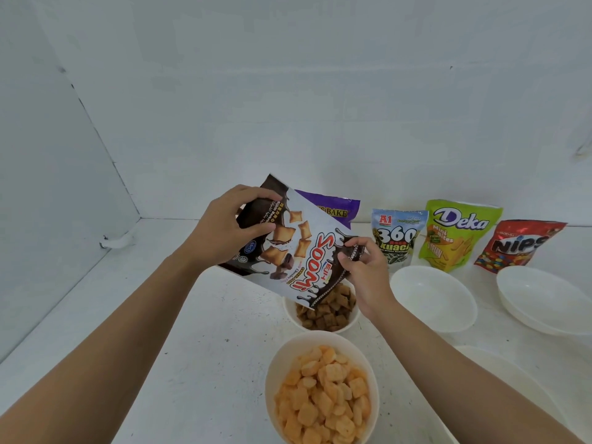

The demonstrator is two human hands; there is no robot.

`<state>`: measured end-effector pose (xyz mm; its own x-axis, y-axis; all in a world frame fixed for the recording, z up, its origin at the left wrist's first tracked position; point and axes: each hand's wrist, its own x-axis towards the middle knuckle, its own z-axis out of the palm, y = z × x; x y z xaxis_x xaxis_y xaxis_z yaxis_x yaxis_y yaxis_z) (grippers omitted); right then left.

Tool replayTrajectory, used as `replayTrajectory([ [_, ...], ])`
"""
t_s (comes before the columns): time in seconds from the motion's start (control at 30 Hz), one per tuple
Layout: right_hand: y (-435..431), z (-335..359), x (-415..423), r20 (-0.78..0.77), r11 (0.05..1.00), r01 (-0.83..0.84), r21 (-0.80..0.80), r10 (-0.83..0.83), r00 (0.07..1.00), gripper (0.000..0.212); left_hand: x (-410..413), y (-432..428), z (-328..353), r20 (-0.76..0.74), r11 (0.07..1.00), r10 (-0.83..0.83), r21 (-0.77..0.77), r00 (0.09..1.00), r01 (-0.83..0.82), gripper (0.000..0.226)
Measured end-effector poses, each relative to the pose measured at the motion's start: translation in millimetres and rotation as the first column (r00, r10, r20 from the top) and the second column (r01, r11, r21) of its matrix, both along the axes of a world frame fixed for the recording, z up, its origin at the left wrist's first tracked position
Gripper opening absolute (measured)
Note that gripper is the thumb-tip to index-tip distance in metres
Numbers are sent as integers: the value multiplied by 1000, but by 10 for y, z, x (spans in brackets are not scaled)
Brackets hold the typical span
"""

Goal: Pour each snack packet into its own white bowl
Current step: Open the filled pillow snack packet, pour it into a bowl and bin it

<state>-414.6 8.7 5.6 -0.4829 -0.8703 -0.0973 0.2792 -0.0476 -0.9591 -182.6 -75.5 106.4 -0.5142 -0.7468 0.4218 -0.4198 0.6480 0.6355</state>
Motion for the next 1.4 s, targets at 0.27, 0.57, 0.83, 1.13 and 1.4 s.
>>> replayTrajectory([
  [0.27,-29,4,7,25,997,-73,13,73,997,24,-24,-41,6,-39,999,-15,-44,999,13,36],
  [0.57,-82,120,24,-25,996,70,-63,-72,997,29,-100,18,224,-96,994,-58,-103,994,48,36],
  [0.83,-59,18,-66,127,999,-52,-7,53,990,25,-145,64,133,-103,996,-81,18,991,84,37],
  [1.13,-3,-2,-25,134,990,-141,28,136,982,23,-147,61,190,-76,997,-73,18,994,75,32],
  [1.4,14,19,-26,77,991,-132,14,131,988,23,-139,65,221,-96,997,-72,-11,993,71,33],
])
